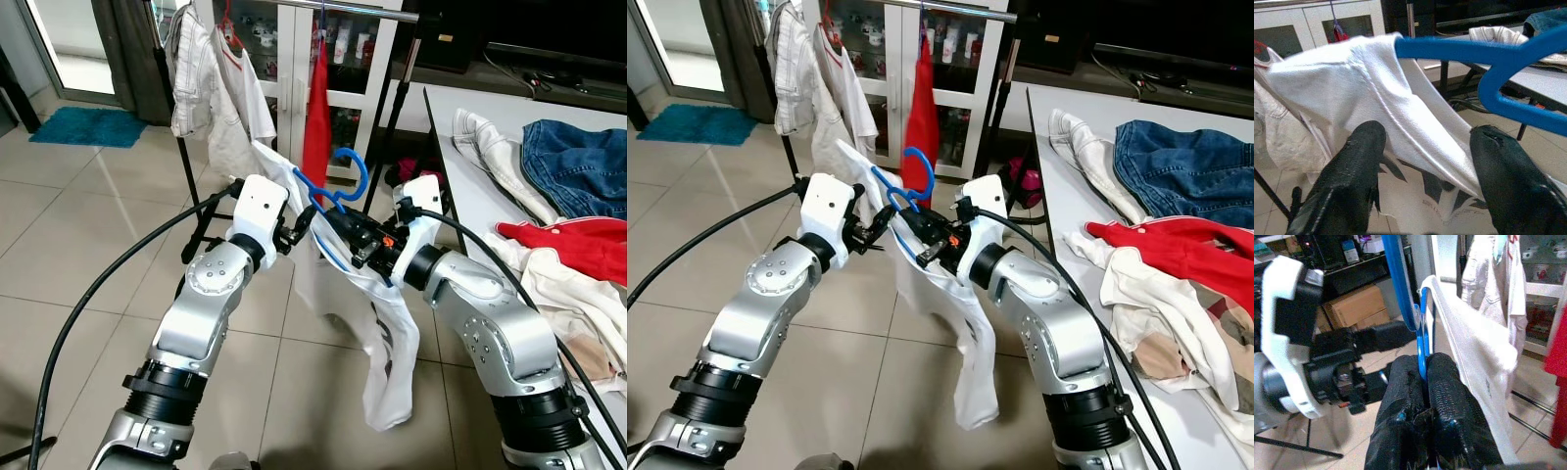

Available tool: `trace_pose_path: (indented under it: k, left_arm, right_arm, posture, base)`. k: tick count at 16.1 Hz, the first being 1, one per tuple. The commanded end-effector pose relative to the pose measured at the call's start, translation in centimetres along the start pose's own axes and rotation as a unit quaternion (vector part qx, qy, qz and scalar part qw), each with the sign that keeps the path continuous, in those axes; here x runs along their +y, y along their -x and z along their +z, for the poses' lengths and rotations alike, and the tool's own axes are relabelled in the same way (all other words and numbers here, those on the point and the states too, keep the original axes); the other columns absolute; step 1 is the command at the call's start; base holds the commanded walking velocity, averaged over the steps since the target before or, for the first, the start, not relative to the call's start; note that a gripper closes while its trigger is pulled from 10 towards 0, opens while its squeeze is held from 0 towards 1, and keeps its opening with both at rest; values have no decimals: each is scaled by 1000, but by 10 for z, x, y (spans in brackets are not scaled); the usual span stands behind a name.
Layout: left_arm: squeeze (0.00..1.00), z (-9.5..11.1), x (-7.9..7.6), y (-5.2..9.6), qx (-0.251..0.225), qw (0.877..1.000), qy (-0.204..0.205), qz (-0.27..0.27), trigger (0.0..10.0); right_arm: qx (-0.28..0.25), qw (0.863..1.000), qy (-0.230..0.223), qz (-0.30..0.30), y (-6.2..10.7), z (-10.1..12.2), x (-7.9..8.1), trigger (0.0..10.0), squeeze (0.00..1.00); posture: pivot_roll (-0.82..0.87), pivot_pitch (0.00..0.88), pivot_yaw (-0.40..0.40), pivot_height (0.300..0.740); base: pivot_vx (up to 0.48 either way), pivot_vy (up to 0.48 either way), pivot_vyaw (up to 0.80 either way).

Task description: Hang hanger

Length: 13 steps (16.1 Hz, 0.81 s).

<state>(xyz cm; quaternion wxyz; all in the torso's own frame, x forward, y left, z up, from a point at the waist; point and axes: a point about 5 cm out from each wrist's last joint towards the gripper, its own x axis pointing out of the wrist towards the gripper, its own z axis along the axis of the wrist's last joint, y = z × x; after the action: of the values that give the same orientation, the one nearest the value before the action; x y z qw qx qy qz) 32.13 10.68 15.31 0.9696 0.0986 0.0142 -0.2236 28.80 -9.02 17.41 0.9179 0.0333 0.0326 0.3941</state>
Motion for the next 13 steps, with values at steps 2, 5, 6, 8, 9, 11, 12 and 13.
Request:
trace_pose_path:
  k: [2,5,6,8,9,11,12,13]
  left_arm:
    - [0,4,3,-5,-3,1000,-4,19,0]
    - [0,1,5,-5,2,1000,-5,27,0]
    - [0,1,6,-5,2,1000,-3,27,0]
    - [0,1,6,-6,0,1000,-2,26,0]
    - [0,2,4,-6,-3,1000,-2,23,0]
    - [0,3,3,-5,-9,1000,-3,20,0]
    - [0,3,3,-5,-10,1000,-3,20,0]
    - [0,3,3,-4,-11,1000,-3,20,0]
  right_arm:
    - [-31,999,4,17,-1,13,-1,10000,0]
    - [-34,999,3,28,-1,14,1,10000,0]
    - [-35,999,2,31,-1,14,2,10000,0]
    - [-35,999,2,31,-1,13,2,10000,0]
    - [-34,999,1,31,0,13,2,10000,0]
    - [-29,999,1,22,0,11,1,10000,0]
    - [-27,999,1,20,0,10,0,10000,0]
    - [-25,1000,2,16,1,9,-1,10000,0]
  posture:
    - [32,0,-86,740]
    - [36,0,-88,740]
    - [35,0,-87,740]
    - [35,0,-87,740]
    - [35,0,-86,740]
    - [34,0,-83,740]
    - [32,0,-81,740]
    - [32,0,-81,740]
  base:
    - [0,0,0]
    - [0,0,0]
    - [0,0,0]
    - [0,0,0]
    - [0,0,0]
    - [0,0,0]
    - [0,0,0]
    - [0,0,0]
